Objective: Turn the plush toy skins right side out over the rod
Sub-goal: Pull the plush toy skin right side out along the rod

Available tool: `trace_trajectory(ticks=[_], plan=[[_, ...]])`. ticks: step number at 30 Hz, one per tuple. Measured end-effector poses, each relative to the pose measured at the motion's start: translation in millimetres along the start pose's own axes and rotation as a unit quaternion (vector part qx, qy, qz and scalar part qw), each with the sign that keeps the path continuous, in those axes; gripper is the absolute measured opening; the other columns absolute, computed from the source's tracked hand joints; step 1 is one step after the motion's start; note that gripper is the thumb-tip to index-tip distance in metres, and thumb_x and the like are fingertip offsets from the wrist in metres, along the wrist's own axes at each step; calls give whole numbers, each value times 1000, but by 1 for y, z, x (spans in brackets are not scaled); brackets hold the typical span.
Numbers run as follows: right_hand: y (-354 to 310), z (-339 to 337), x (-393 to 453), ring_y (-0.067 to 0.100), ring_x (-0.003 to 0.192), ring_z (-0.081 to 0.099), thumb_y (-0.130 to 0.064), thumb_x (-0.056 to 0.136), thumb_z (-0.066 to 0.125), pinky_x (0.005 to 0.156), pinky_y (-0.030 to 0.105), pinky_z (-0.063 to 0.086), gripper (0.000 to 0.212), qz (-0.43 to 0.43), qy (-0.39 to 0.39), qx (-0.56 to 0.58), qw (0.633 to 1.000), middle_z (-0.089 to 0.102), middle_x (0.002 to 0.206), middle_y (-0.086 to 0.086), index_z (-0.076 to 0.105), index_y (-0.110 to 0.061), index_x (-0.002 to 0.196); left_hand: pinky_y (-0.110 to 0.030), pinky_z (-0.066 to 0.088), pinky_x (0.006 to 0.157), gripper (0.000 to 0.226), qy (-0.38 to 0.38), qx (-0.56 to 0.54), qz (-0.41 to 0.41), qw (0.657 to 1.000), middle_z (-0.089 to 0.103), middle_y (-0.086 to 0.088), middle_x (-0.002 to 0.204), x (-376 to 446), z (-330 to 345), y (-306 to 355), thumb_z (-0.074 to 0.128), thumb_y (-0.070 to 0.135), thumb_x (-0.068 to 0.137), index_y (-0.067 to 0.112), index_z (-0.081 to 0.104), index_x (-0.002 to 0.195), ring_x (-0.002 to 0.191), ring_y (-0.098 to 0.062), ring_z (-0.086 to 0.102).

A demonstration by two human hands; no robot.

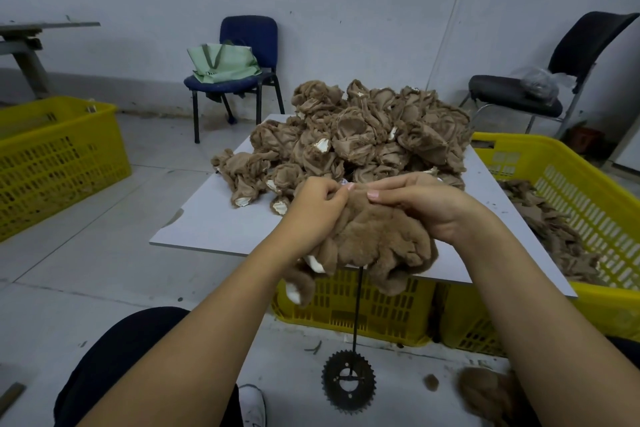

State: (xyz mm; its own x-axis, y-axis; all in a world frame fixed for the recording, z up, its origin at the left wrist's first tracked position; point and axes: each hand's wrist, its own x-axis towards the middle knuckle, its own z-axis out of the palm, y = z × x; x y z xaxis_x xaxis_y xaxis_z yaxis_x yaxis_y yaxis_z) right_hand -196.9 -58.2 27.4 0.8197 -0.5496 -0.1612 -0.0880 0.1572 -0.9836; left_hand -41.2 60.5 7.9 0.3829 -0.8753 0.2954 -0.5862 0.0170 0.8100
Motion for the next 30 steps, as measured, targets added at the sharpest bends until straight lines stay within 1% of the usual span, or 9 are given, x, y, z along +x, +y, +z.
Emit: trace_trajectory(ticks=[5,9,12,15,18,20,22,28,30], plan=[[4,10,5,25,103,72,-6,70,78,79,31,61,42,-21,30,-29,999,74,109,16,73,2,111,-20,29,47,49,-1,-2,-20,1000,31,0,50,1,-4,-6,54,28,103,11,41,59,41,-6,27],[8,8,7,26,103,72,-1,79,74,86,35,59,30,-14,45,-16,999,75,107,17,73,2,109,-26,28,48,49,-18,2,-31,999,33,-1,50,1,3,-8,51,30,104,13,42,59,42,-10,28],[13,8,9,26,86,75,0,78,76,68,30,61,11,-16,112,-20,993,76,93,18,80,-6,86,-29,28,50,51,-24,3,-29,999,32,3,48,0,8,-8,51,31,104,17,40,56,42,-10,28],[16,8,9,23,76,76,-11,65,82,59,26,59,13,-28,110,-21,993,77,87,17,81,-9,78,-31,28,50,52,-11,3,-19,1000,31,7,46,-2,12,-5,53,30,103,20,38,54,43,-10,28],[14,2,6,24,87,75,-22,81,79,68,27,58,15,-34,89,-67,993,77,92,15,81,-9,88,-26,28,48,52,17,-9,-16,1000,29,3,49,-1,12,-4,55,25,103,18,34,55,45,-13,28],[11,-4,1,23,93,75,-39,80,80,76,32,59,29,-15,66,-135,989,77,96,11,81,-12,91,-17,29,46,50,33,-37,-34,998,29,0,50,2,12,-4,56,21,102,13,36,57,44,-10,28],[9,-7,-5,19,92,74,-43,80,79,80,34,59,27,-7,52,-201,978,77,95,6,80,-17,87,-11,30,44,48,42,-64,-51,996,29,0,49,4,13,-5,56,19,102,11,39,58,39,-6,28],[8,3,-5,9,79,71,-25,92,71,64,21,55,21,-92,98,-212,968,75,80,-4,75,-23,71,-4,33,46,52,56,-87,-63,993,30,2,47,8,20,-11,55,17,103,14,36,55,36,-3,30],[13,12,-1,5,74,69,-23,94,68,61,16,51,20,-98,111,-217,965,72,74,-8,73,-19,75,-11,36,49,49,32,-74,-74,994,34,1,49,7,24,-16,53,17,104,13,40,57,38,-3,31]])
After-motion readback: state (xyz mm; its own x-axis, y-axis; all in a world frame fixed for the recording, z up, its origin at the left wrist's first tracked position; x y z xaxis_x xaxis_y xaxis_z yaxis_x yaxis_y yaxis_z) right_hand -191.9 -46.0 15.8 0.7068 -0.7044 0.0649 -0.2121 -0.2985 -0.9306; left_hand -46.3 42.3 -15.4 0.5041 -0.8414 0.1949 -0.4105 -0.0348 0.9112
